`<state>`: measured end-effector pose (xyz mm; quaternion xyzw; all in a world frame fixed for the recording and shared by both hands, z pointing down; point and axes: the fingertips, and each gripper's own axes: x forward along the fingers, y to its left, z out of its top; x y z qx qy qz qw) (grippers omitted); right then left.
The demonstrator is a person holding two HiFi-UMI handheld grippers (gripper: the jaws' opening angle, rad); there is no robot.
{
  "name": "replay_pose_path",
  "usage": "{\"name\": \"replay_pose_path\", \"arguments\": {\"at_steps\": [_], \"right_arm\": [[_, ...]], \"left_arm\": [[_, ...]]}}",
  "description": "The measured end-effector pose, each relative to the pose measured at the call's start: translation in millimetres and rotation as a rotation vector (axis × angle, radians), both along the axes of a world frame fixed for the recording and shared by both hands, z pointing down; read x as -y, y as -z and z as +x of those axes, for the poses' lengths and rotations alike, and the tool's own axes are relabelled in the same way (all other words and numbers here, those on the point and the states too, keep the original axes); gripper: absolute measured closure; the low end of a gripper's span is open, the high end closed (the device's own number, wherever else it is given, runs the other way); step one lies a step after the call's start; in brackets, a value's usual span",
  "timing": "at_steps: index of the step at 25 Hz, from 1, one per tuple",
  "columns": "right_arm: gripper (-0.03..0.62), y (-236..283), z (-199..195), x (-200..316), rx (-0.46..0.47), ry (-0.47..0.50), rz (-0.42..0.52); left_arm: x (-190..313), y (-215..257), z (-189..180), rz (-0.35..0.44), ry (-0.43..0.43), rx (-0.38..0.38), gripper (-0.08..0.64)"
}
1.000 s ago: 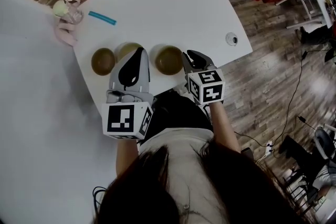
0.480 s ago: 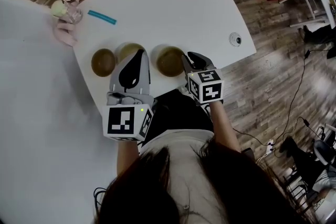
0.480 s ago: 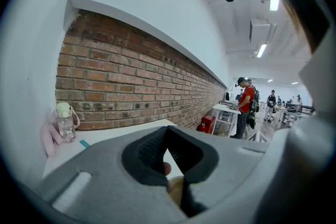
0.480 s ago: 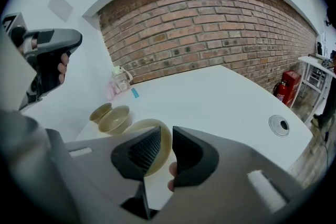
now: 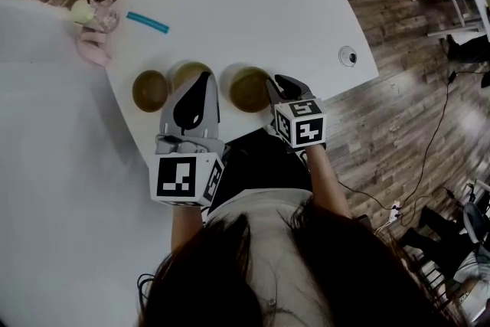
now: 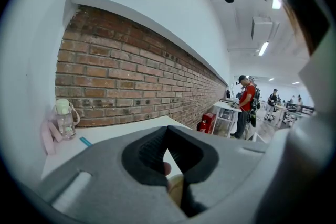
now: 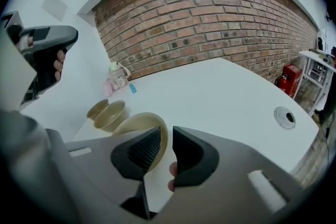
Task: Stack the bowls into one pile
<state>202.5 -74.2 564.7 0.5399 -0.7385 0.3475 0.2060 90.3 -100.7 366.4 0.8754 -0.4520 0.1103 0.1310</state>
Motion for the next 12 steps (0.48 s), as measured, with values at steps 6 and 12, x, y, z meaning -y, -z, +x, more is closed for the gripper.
{"name": "replay_pose_path", "arguments": {"at_steps": [6,12], "right_arm": [[0.515,-11,-6,-1,0.014,0.006,-0.027],[0.516,-18,-7,0,0.019,-0.002,-0.044]], "left_arm": [[1,-5,-1,-0.012,0.001,0.009,0.56],[3,-7,-3,-0.022,0.004,0.017,0.56]]}}
